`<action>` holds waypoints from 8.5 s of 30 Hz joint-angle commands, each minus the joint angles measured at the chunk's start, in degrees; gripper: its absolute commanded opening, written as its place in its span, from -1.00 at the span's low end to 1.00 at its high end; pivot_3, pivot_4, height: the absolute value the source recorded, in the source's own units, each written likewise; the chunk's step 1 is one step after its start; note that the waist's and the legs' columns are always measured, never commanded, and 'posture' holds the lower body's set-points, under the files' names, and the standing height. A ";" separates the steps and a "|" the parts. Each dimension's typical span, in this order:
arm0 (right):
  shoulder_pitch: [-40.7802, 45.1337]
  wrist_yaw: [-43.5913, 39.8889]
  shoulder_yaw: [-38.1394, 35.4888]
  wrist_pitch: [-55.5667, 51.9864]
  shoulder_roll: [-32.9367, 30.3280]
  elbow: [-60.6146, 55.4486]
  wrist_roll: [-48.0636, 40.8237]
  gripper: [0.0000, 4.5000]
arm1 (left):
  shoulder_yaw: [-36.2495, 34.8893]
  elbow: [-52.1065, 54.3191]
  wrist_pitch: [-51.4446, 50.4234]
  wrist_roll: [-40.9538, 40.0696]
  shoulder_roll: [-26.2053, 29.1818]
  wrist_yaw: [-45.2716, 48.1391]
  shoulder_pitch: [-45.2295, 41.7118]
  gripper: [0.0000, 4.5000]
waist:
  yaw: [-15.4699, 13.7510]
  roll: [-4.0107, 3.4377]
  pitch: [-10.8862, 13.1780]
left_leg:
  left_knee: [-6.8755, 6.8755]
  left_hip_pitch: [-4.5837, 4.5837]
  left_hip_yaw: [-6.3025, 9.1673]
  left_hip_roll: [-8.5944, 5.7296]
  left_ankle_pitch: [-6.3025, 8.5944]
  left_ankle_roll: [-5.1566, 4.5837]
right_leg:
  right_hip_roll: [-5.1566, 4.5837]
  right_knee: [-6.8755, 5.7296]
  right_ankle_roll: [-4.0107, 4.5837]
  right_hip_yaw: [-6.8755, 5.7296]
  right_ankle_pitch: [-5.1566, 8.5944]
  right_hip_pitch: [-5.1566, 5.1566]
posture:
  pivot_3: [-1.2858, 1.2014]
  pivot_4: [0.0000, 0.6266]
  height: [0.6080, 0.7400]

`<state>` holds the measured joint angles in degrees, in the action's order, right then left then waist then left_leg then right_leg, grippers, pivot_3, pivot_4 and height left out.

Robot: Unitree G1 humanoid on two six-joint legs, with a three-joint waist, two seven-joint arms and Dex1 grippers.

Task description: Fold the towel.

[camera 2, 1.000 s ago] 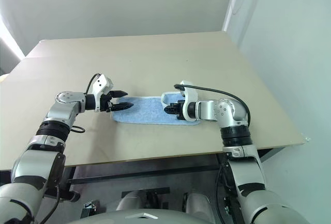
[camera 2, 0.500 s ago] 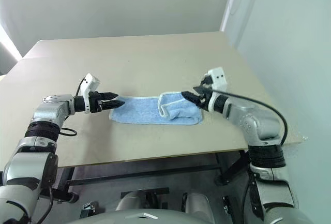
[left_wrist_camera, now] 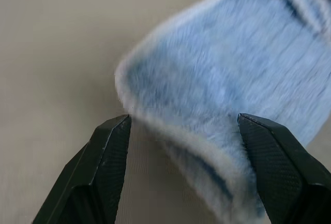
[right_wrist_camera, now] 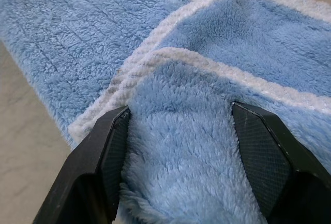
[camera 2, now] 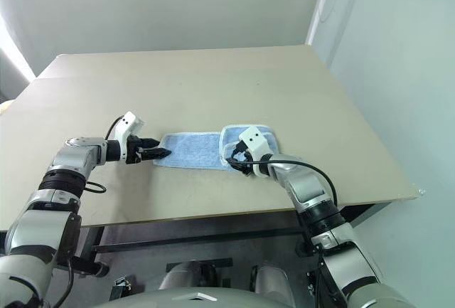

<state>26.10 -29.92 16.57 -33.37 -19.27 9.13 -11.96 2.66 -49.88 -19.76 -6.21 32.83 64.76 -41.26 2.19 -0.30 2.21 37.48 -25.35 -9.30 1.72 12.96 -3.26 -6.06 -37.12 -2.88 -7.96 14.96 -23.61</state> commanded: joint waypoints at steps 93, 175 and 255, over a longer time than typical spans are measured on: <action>-15.11 -0.47 -21.46 -13.82 -9.04 -26.87 -17.26 0.45 | -0.77 -17.86 -24.44 -4.25 -25.01 -2.91 -28.61 -0.99 | -0.04 0.57 0.44 | 0.41 -0.69 0.00 -0.21 0.08 -0.24 | -0.38 -0.24 -0.19 -0.16 -0.17 -0.57 | 0.03 -1.00 0.92; 7.36 -20.35 6.32 1.40 -9.14 -12.93 4.13 0.99 | -0.85 20.51 11.36 -5.76 3.00 8.77 4.56 0.52 | 1.05 0.58 0.29 | -0.29 -0.03 -0.33 0.27 -0.44 0.63 | -0.03 0.01 0.55 -0.18 -0.79 -0.87 | 0.03 -1.00 0.92; 9.38 -14.05 -27.44 1.18 -9.58 6.56 -7.64 0.97 | -2.14 21.77 8.60 -7.73 2.23 6.14 6.46 0.52 | 0.44 0.40 0.43 | -0.15 0.06 -0.48 1.20 -0.73 1.07 | 0.81 -0.20 1.32 -0.21 -1.00 -0.92 | 0.03 -1.00 0.92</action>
<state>32.47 -46.18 -8.12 -32.15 -29.65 13.87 -17.42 1.40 -30.05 -10.99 -13.08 34.73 70.85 -34.44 2.63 0.10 2.63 37.34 -25.28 -9.78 2.92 12.23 -2.18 -5.24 -37.28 -1.60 -8.17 13.93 -24.53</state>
